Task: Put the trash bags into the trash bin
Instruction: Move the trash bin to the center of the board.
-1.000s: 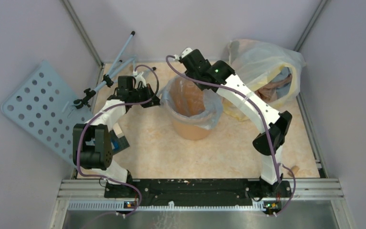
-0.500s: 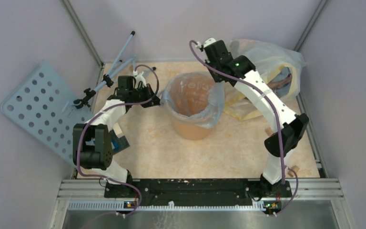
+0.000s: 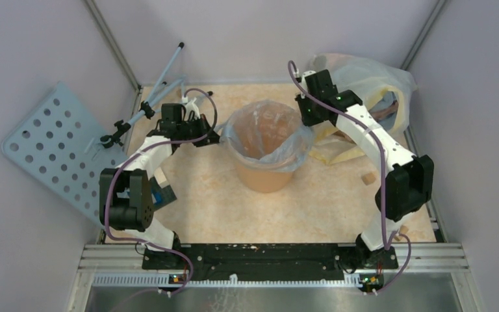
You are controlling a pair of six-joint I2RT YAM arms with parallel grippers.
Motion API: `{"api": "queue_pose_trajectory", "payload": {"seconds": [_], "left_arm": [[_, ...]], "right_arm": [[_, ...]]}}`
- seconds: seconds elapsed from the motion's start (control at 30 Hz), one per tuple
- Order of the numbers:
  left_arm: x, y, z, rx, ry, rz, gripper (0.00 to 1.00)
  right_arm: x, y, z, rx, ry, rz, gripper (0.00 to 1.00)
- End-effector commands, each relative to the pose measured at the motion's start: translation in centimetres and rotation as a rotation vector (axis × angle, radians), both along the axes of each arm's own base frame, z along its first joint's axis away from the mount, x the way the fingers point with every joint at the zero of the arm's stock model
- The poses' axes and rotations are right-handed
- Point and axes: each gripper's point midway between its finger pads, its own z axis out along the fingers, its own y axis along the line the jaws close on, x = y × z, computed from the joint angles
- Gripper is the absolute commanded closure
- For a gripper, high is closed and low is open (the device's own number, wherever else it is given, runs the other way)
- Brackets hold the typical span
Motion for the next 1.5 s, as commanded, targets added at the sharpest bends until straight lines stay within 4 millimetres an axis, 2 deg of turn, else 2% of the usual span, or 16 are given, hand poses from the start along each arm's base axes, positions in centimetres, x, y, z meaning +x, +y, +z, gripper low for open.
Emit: {"api": "queue_pose_trajectory", "payload": {"seconds": [0.0,0.07,0.17,0.33,0.47,0.57,0.67,0.73,0.77,0.93,1.07,1.17,1.33,1.37,1.47], "left_arm": [[0.0,-0.1,0.4,-0.01,-0.032,0.005,1.0],[-0.1,-0.2,0.4,-0.015,-0.034,0.003,1.0],[-0.2,-0.3,0.3,-0.021,-0.03,0.004,1.0],[-0.3,-0.3,0.4,-0.025,-0.035,0.007,1.0],[-0.2,-0.3,0.5,-0.025,-0.039,0.008,1.0],[-0.2,-0.3,0.6,-0.026,-0.041,0.008,1.0],[-0.2,-0.3,0.6,-0.028,-0.041,0.008,1.0],[-0.2,-0.3,0.7,-0.028,-0.043,0.01,1.0],[-0.2,-0.3,0.7,-0.028,-0.042,0.009,1.0],[-0.1,-0.3,0.7,-0.028,-0.042,0.012,1.0],[-0.1,-0.3,0.7,-0.027,-0.045,0.013,1.0],[-0.2,-0.3,0.8,-0.026,-0.044,0.013,1.0],[-0.3,-0.2,0.5,-0.021,-0.038,0.021,1.0],[-0.2,-0.2,0.5,-0.022,-0.038,0.023,1.0],[-0.2,-0.2,0.2,-0.022,-0.03,0.025,1.0]], "right_arm": [[0.0,0.1,1.8,0.179,-0.051,-0.042,0.8],[-0.1,-0.3,1.6,0.215,-0.053,-0.049,0.73],[-0.4,-1.1,2.4,0.247,-0.07,-0.067,0.58],[-1.5,-2.2,7.0,0.299,-0.191,-0.106,0.37],[-3.6,-2.5,9.8,0.371,-0.269,-0.096,0.25],[-5.3,-2.8,10.3,0.405,-0.281,-0.092,0.23],[-7.4,-2.3,9.6,0.458,-0.248,-0.06,0.23],[-8.7,-2.4,8.5,0.488,-0.227,-0.063,0.25],[-9.2,-2.4,8.6,0.506,-0.235,-0.062,0.27],[-11.6,-1.7,6.9,0.606,-0.212,-0.04,0.39],[-12.1,-0.7,5.1,0.663,-0.152,-0.035,0.46],[-12.0,-1.1,4.0,0.658,-0.143,-0.07,0.54],[-12.5,-1.8,3.6,0.659,-0.173,-0.097,0.62],[-12.6,-1.9,3.5,0.662,-0.177,-0.099,0.65],[-12.9,-2.2,2.7,0.66,-0.176,-0.112,0.87]]}}
